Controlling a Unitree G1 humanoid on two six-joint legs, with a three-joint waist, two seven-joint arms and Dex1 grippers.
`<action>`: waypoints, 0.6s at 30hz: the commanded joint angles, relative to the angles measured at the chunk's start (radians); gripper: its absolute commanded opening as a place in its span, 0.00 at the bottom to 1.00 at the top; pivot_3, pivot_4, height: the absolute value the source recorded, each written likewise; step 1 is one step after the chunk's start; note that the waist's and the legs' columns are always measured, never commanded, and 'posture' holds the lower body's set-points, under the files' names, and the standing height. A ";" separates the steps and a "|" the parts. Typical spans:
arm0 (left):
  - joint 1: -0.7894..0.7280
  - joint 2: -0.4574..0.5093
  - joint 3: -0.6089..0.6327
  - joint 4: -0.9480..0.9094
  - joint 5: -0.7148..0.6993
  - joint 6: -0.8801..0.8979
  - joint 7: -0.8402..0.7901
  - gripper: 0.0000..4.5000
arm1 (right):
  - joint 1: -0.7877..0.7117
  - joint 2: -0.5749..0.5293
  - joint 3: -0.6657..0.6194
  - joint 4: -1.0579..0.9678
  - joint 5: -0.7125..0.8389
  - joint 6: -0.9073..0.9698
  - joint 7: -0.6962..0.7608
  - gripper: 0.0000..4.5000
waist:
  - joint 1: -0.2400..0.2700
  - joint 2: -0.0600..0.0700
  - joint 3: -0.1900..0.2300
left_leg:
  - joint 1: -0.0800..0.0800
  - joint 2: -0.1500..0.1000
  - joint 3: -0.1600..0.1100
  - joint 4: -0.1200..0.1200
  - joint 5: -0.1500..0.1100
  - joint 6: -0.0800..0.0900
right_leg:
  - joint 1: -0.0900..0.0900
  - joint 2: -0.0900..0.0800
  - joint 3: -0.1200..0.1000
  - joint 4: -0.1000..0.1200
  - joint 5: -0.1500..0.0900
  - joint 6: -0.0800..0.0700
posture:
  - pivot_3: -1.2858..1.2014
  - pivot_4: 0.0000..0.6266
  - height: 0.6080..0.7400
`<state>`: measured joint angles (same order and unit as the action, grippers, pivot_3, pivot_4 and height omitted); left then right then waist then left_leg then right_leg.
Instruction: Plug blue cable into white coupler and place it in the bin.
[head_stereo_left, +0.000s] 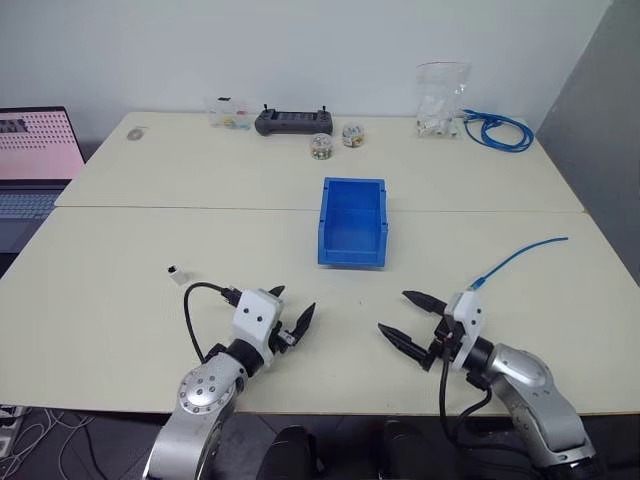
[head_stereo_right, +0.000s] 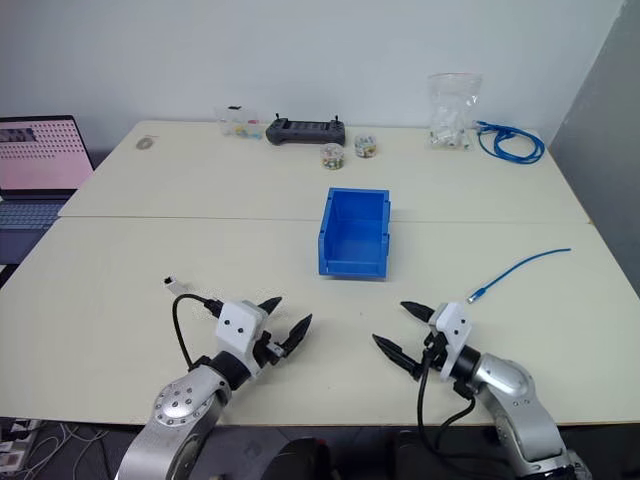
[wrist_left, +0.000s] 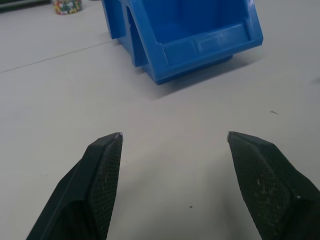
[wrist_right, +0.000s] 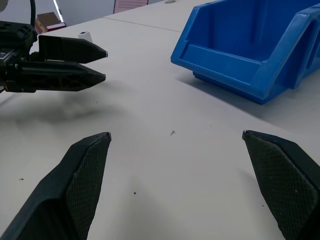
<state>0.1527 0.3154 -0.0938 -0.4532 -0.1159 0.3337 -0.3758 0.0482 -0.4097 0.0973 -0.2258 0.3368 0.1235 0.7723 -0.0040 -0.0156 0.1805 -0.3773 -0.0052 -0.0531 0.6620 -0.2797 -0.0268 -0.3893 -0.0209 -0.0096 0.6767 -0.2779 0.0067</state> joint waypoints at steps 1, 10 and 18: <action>-0.003 0.023 -0.005 0.016 0.002 -0.041 -0.034 0.78 | -0.023 -0.019 -0.010 -0.027 0.020 -0.001 0.032 0.99 | 0.000 0.000 0.000 | 0.000 0.000 0.000 0.000 0.000 0.000 | 0.000 0.000 0.000 0.000 0.000 0.000 | 0.52 0.24 1.00; 0.008 0.015 0.018 0.035 0.007 -0.037 -0.013 0.78 | -0.027 0.035 0.048 -0.029 0.002 0.081 -0.021 0.99 | -0.001 0.000 0.000 | 0.000 0.000 0.000 0.000 0.000 0.000 | 0.000 0.000 0.000 0.000 0.000 0.000 | 0.52 0.24 1.00; -0.039 0.020 0.058 0.022 -0.090 -0.010 -0.080 0.78 | -0.074 0.041 0.071 -0.042 -0.040 0.164 -0.080 0.99 | 0.002 0.000 0.000 | 0.000 0.000 0.000 0.000 0.000 0.000 | 0.000 0.000 0.000 0.000 0.000 0.000 | 0.52 0.24 1.00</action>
<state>0.1378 0.3278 -0.0493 -0.3937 -0.1754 0.3268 -0.4295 0.0004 -0.3636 0.1818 -0.2283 0.2949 0.2799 0.6944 -0.0025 -0.0156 0.1806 -0.3775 -0.0055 -0.0534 0.6621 -0.2797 -0.0268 -0.3895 -0.0213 -0.0097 0.6770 -0.2779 0.0068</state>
